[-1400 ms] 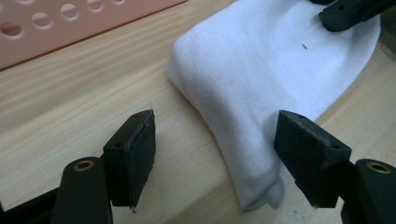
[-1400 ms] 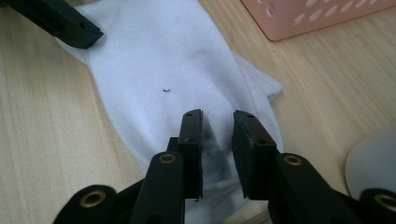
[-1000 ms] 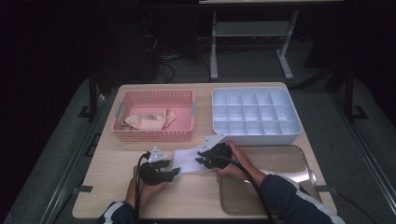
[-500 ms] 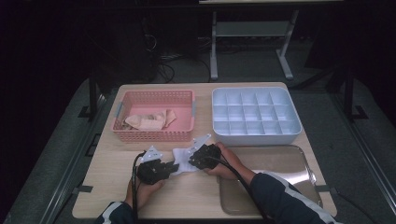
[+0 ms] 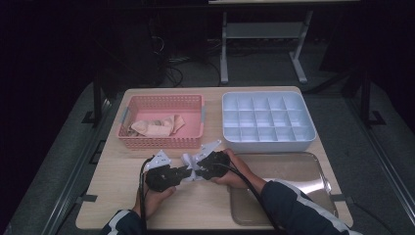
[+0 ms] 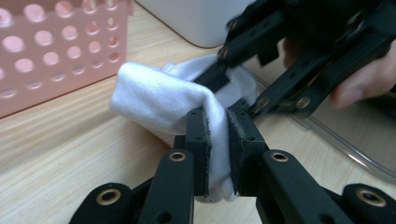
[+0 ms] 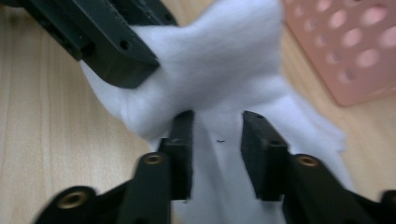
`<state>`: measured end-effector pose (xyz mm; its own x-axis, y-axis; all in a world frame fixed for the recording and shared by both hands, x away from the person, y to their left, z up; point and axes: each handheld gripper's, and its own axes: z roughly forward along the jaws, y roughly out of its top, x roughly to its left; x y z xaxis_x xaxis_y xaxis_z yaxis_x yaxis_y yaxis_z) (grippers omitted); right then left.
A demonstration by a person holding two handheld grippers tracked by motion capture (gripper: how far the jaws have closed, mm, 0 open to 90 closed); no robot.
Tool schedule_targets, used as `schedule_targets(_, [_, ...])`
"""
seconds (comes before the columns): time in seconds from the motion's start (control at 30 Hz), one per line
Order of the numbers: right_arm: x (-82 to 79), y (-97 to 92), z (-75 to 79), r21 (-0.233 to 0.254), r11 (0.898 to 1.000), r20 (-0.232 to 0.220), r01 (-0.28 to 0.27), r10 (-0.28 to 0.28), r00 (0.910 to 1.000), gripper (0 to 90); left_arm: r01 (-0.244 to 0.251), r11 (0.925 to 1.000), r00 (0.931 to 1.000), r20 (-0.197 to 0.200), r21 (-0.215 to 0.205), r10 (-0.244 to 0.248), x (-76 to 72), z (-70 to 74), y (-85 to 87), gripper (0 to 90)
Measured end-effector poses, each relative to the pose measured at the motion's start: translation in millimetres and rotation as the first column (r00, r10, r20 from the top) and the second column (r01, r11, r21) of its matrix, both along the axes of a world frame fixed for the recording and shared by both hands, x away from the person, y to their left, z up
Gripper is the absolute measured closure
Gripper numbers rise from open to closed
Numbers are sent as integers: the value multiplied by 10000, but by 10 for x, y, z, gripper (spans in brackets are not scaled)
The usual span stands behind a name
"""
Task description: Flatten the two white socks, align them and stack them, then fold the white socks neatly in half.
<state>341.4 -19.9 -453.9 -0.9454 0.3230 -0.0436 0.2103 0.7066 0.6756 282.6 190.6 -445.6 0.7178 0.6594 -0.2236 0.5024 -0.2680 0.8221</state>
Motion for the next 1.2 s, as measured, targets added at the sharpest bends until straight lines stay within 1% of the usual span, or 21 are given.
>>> schedule_targets(0.1, [16,-134,132,496,9985,256,247,-260,9993,625,-199,9998,9998,-44,20,199,-2,1,30,791])
schedule_targets(0.13, [22,-195,184,525,9983,289,265,-280,9992,621,-197,9998,9998,-92,25,197,-5,1,39,791])
schedule_targets(0.2, [25,-324,273,469,9978,619,468,-497,9968,616,-216,9998,9997,-94,-18,215,-7,-6,44,791])
schedule_targets(0.27, [63,-464,316,557,9953,243,789,-803,9965,601,-201,9998,9997,-124,11,201,-6,-5,51,790])
schedule_targets(0.3, [83,-505,308,586,9932,98,1004,-1012,9948,589,-224,9997,9996,-142,-18,224,-8,-5,47,790])
schedule_targets(0.33, [104,-523,290,489,9927,-1,1099,-1100,9939,578,-238,9997,9996,-165,-53,237,-8,-7,43,789])
schedule_targets(0.37, [129,-530,248,262,9917,-116,1257,-1255,9920,563,-224,9997,9996,-178,-27,224,-7,-8,40,789])
schedule_targets(0.47, [168,-505,160,197,9914,-414,1294,-1285,9908,565,-202,9998,9998,-91,-17,202,-10,-8,26,787])
schedule_targets(0.5, [172,-478,118,-51,9923,-281,1235,-1236,9919,562,-221,9998,9997,-47,-6,221,-10,-7,26,787])
schedule_targets(0.53, [174,-458,87,-186,9928,-174,1182,-1185,9928,557,-241,9997,9997,-37,-17,241,-8,-6,26,787])
schedule_targets(0.57, [183,-449,64,-232,9931,-187,1152,-1156,9931,553,-228,9997,9997,-35,-22,228,-1,-4,28,786])
schedule_targets(0.6, [200,-446,28,-199,9935,-364,1125,-1132,9929,547,-193,9998,9998,-15,-24,193,7,-1,28,785])
schedule_targets(0.67, [216,-450,-13,-69,9934,-568,1141,-1143,9918,546,-233,9997,9997,9,-63,233,15,2,24,784])
schedule_targets(0.73, [230,-459,-24,4,9939,-707,1100,-1097,9914,548,-140,9999,9999,63,-39,140,21,9,14,783])
schedule_targets(0.83, [231,-447,-41,-2,9949,-798,1009,-1006,9917,558,-112,9999,9998,164,-42,113,21,32,1,782])
schedule_targets(0.9, [231,-441,-54,-54,9955,-736,941,-943,9928,558,-43,10000,9996,265,51,42,20,50,-8,781])
schedule_targets(1.0, [220,-443,-50,-35,9946,-848,1035,-1034,9910,566,-34,10000,9995,310,10,34,28,59,-25,779])
schedule_targets(1.03, [219,-446,-47,-15,9944,-828,1052,-1050,9910,576,3,10000,9994,343,57,-5,37,65,-31,779])
schedule_targets(1.1, [224,-456,-49,30,9945,-809,1046,-1040,9913,595,15,10000,9992,401,-29,-13,61,84,-55,779])
schedule_targets(1.13, [224,-459,-52,39,9944,-856,1055,-1047,9908,601,137,9999,9986,507,14,-137,82,97,-74,779])
schedule_targets(1.2, [228,-464,-54,26,9947,-873,1027,-1021,9909,610,283,9996,9979,593,-88,-277,108,113,-115,778])
